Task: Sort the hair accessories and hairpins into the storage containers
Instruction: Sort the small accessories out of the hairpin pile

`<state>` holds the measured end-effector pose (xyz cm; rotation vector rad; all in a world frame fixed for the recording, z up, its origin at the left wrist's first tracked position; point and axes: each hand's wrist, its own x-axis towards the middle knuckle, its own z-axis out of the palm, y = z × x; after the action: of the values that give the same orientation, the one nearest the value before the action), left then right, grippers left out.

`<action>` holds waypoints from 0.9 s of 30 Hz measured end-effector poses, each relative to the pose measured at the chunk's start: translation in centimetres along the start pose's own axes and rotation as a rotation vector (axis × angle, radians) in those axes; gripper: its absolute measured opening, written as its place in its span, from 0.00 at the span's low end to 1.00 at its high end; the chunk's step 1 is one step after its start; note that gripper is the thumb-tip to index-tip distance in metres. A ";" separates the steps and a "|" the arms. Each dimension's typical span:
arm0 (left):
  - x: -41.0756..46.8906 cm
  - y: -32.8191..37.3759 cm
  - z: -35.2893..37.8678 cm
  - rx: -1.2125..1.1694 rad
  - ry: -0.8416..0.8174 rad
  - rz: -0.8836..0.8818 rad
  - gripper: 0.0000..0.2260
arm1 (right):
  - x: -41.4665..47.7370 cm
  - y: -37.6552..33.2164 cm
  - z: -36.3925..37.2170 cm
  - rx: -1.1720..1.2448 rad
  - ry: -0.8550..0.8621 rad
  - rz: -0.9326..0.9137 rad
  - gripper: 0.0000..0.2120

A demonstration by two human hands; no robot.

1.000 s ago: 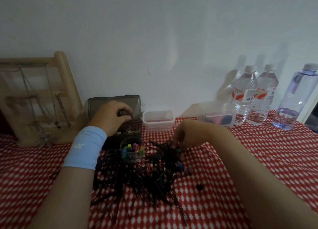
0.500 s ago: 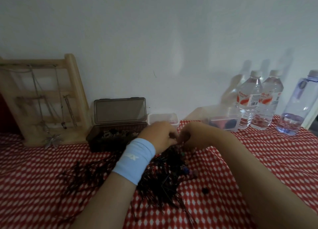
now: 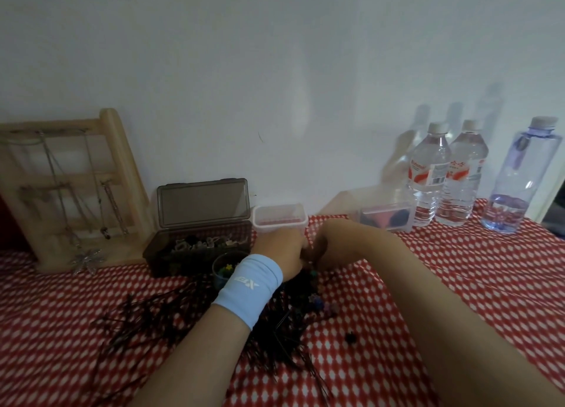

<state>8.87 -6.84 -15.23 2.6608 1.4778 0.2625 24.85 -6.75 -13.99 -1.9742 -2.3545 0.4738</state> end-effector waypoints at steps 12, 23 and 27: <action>-1.6 -2.4 -4.1 -0.299 0.167 -0.067 0.02 | -0.8 -0.7 -0.7 0.139 -0.059 -0.131 0.11; -6.4 -8.6 -7.8 -0.262 -0.103 -0.157 0.04 | -2.1 -3.3 -1.9 0.227 0.169 -0.179 0.08; -6.4 -9.2 -8.2 -0.341 -0.047 -0.167 0.04 | -1.9 -6.6 -1.7 0.319 0.264 -0.302 0.09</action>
<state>-3.71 -7.49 -9.34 2.2509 1.4786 0.3950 19.23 -9.25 -10.37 -1.4201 -2.1957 0.4974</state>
